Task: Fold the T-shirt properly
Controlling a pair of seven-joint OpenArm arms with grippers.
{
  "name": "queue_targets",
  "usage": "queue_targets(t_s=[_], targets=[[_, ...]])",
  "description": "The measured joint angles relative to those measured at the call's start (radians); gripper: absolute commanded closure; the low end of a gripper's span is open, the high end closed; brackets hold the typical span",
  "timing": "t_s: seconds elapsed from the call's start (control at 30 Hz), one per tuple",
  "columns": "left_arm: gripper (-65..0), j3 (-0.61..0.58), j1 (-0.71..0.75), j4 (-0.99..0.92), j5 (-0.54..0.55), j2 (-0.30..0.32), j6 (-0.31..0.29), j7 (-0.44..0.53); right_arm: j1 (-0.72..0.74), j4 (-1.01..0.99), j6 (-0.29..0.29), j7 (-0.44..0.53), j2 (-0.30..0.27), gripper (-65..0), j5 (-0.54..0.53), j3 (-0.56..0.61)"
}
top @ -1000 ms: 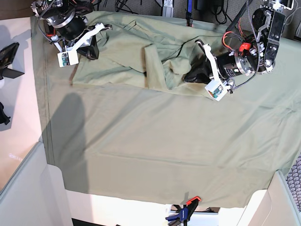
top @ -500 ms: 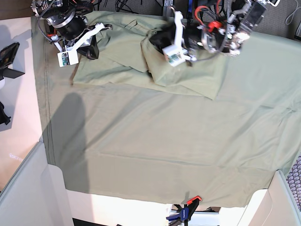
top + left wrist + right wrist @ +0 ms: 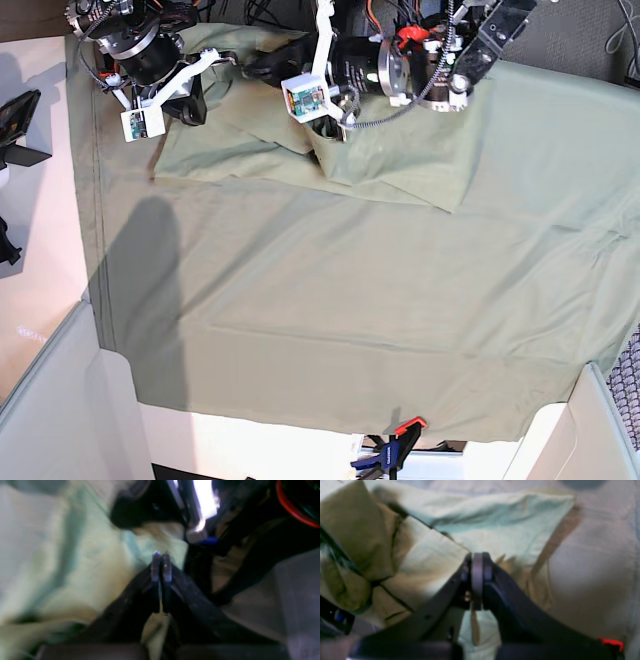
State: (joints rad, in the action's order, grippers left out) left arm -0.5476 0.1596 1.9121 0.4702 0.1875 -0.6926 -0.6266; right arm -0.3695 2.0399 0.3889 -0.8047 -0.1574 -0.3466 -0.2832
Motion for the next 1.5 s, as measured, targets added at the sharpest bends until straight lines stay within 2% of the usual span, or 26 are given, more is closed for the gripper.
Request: queue_targets(t_s=[0.1,0.2,0.3,0.47,0.57,0.7,1.0,1.07,1.17,1.3,1.5], targets=[[0.0,0.040,-0.006,0.025,0.012,0.018,0.003,0.018,0.000,0.000,0.000,0.000,0.000,0.0,0.000,0.000],[0.0,0.066,-0.003,0.026,0.016,0.016,0.000,-0.004,0.000,0.000,0.000,0.000,0.000,0.0,0.000,0.000],[0.0,0.190,-0.012,0.039,0.020,0.018,0.000,-0.002,0.000,0.000,0.000,0.000,0.000,0.0,0.000,0.000],[0.0,0.436,-0.032,0.036,0.027,0.101,0.003,-0.003,0.001,0.000,0.000,0.001,0.000,0.0,-0.001,0.000],[0.0,0.497,-0.004,0.029,0.072,0.140,0.003,-0.005,-0.001,0.000,0.000,0.000,0.000,0.0,0.000,0.000],[0.0,0.496,0.060,-0.032,0.062,0.131,0.003,0.014,0.003,0.000,0.000,0.000,0.000,0.0,0.000,0.000],[0.0,0.486,0.077,-0.138,0.006,0.040,0.004,0.040,0.003,0.000,0.000,0.000,0.000,0.0,-0.004,0.000],[0.0,0.444,0.078,-0.184,-0.016,0.031,0.004,0.045,0.003,0.000,0.000,0.000,0.000,0.0,-0.005,0.000],[0.0,0.348,0.077,-0.242,-0.112,0.023,0.005,0.109,0.004,0.000,0.000,0.000,0.000,0.0,-0.006,0.000],[0.0,0.230,0.029,-0.259,-0.135,0.017,0.007,0.127,0.004,0.000,0.000,0.000,0.000,0.0,-0.007,0.000],[0.0,0.113,-0.049,-0.258,-0.130,-0.089,0.006,0.105,0.004,0.000,0.000,0.000,0.000,0.0,-0.007,0.000]])
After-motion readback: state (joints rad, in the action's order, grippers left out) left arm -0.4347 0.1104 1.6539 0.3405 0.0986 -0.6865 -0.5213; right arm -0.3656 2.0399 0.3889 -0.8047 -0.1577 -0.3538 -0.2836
